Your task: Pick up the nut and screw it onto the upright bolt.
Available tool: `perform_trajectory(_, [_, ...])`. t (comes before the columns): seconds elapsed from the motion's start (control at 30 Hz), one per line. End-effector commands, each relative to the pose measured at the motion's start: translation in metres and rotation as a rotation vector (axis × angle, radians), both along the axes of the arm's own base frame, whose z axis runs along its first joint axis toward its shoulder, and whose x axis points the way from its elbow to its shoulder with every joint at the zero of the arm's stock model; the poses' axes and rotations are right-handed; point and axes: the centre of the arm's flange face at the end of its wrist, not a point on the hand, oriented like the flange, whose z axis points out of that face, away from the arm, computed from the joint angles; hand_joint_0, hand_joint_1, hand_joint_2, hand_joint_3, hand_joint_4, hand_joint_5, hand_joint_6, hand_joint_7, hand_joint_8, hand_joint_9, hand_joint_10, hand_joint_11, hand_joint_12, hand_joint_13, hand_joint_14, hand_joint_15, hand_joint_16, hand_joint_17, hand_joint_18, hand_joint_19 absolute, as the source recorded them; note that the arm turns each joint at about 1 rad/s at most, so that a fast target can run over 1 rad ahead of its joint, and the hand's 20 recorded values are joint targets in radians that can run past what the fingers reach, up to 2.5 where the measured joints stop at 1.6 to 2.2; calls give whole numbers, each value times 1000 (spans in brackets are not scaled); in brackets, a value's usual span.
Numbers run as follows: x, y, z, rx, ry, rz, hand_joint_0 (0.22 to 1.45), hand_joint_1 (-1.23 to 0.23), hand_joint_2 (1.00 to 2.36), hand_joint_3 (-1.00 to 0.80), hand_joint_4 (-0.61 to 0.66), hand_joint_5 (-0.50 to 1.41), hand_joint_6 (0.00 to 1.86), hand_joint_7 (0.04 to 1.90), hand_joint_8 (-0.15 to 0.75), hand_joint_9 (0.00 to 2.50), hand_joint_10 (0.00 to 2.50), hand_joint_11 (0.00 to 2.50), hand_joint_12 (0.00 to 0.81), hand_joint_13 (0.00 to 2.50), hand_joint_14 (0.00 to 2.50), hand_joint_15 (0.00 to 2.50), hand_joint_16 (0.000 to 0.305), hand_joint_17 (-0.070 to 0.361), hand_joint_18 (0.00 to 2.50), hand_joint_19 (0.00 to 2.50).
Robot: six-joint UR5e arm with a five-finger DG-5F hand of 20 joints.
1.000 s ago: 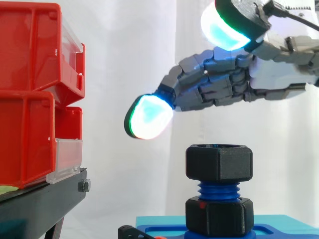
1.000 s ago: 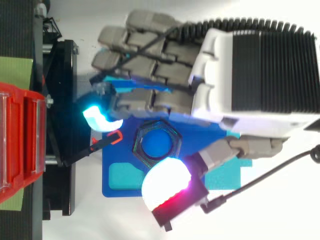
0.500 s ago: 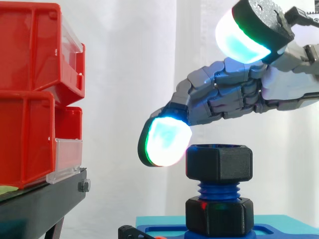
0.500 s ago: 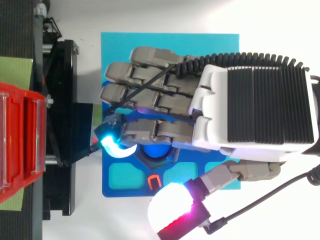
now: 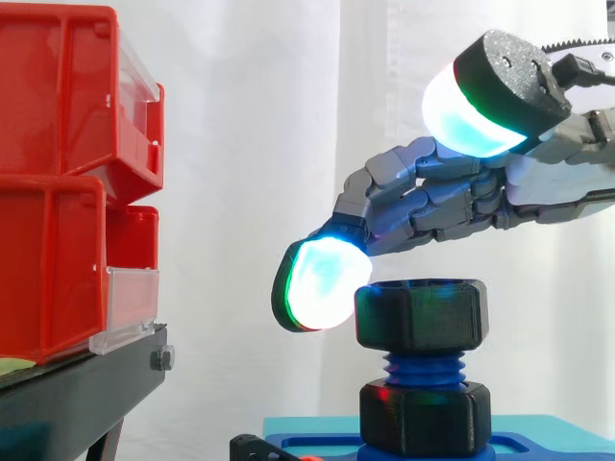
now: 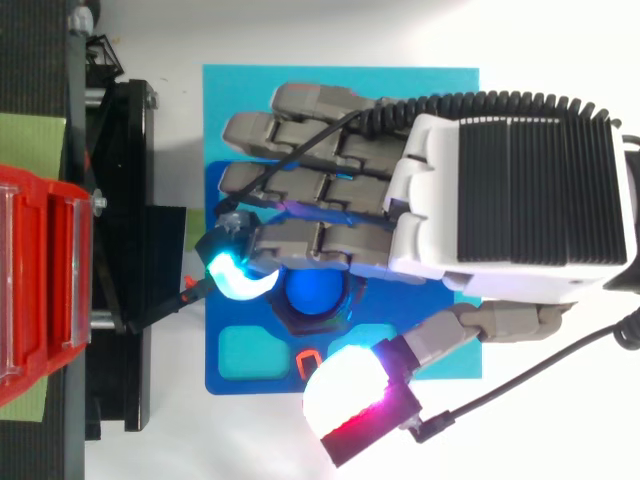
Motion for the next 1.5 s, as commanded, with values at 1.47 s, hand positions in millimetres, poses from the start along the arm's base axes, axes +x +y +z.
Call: perform_trajectory(1.47, [6, -56, 37, -8, -45, -11, 464, -152, 1000, -500, 184, -186, 502, 691, 251, 441, 0, 0, 322, 181, 0, 0, 38, 86, 0, 0])
